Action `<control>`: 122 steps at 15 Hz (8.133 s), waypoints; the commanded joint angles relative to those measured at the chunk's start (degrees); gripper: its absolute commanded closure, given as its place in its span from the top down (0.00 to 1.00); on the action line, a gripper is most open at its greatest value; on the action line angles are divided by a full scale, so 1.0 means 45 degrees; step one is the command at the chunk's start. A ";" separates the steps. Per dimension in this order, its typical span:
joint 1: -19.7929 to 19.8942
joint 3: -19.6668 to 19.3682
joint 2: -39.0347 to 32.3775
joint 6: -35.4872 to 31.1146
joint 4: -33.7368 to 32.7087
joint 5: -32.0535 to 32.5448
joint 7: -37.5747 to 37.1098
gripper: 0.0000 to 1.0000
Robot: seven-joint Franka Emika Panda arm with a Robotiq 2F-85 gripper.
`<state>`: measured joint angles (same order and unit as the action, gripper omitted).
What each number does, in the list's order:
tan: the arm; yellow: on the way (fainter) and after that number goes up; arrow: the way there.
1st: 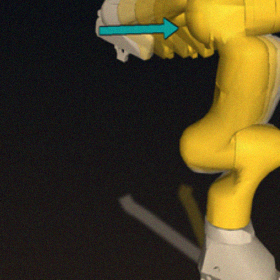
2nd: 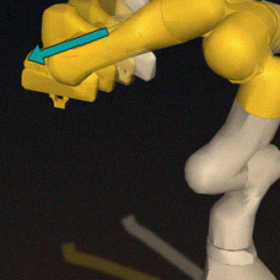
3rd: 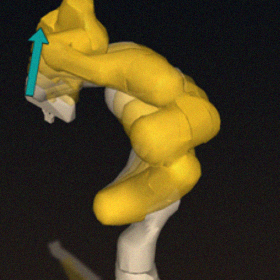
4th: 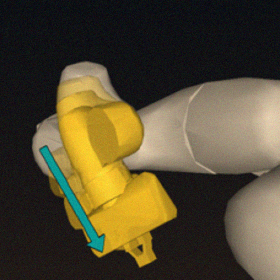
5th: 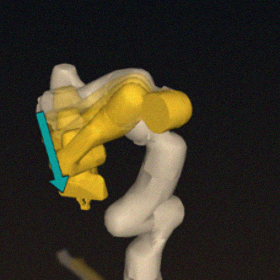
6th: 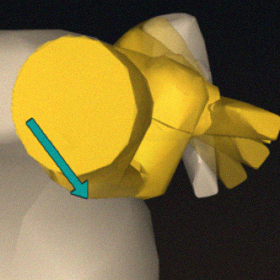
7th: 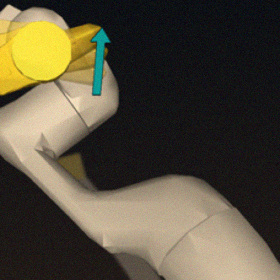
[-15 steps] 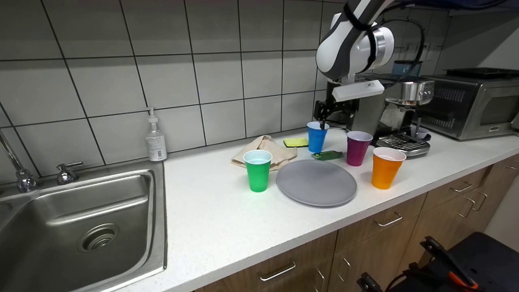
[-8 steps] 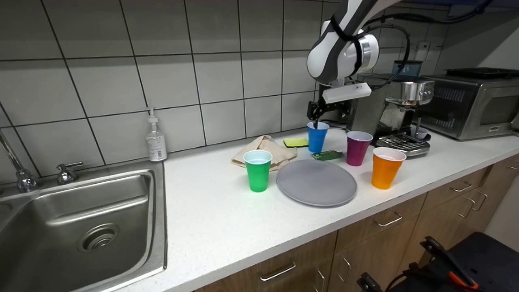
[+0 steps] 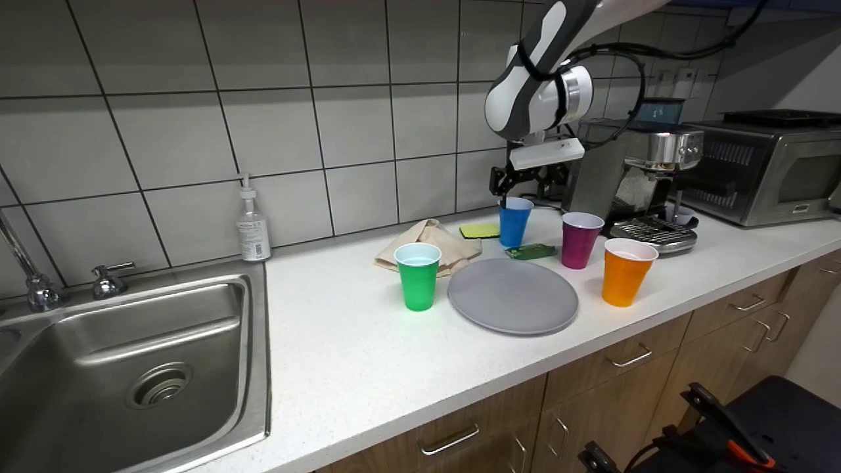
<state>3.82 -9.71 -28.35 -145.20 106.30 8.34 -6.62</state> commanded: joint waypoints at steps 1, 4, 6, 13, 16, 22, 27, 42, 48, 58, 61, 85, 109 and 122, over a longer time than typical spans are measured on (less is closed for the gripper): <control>0.0030 0.0075 -0.1014 0.0993 -0.1627 -0.0333 -0.0334 1.00; 0.0046 0.0098 -0.1658 0.1434 -0.2552 -0.0542 -0.0444 1.00; 0.0088 0.0150 -0.2071 0.1717 -0.3131 -0.0732 -0.0453 1.00; 0.0114 0.0125 -0.3358 0.2394 -0.4941 -0.0953 -0.0605 1.00; 0.0119 0.0128 -0.3844 0.2661 -0.5634 -0.1011 -0.0635 1.00; 0.0265 0.0249 -0.4624 0.2915 -0.6588 -0.1401 -0.0736 0.75; 0.0348 0.0239 -0.4904 0.3007 -0.6950 -0.1763 -0.0732 0.42; 0.0328 0.0318 -0.3716 0.2533 -0.5929 -0.1695 -0.0441 0.01; 0.0165 0.0621 -0.2305 0.2079 -0.4177 -0.1686 -0.0217 0.01; -0.0029 0.0845 0.0183 0.1291 -0.0676 -0.1564 0.0229 0.01; -0.0062 0.0913 0.0999 0.0986 0.0388 -0.1519 0.0550 0.01; 0.0035 0.1013 0.7905 0.1189 0.6992 -0.0138 0.2241 0.01; 0.2189 0.0453 0.9774 0.1877 0.8879 0.2746 0.0772 0.01; 0.2282 0.0235 0.8543 0.1207 0.8483 0.2741 0.0230 0.01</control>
<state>13.58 -8.67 11.60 -138.94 145.74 19.20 -3.86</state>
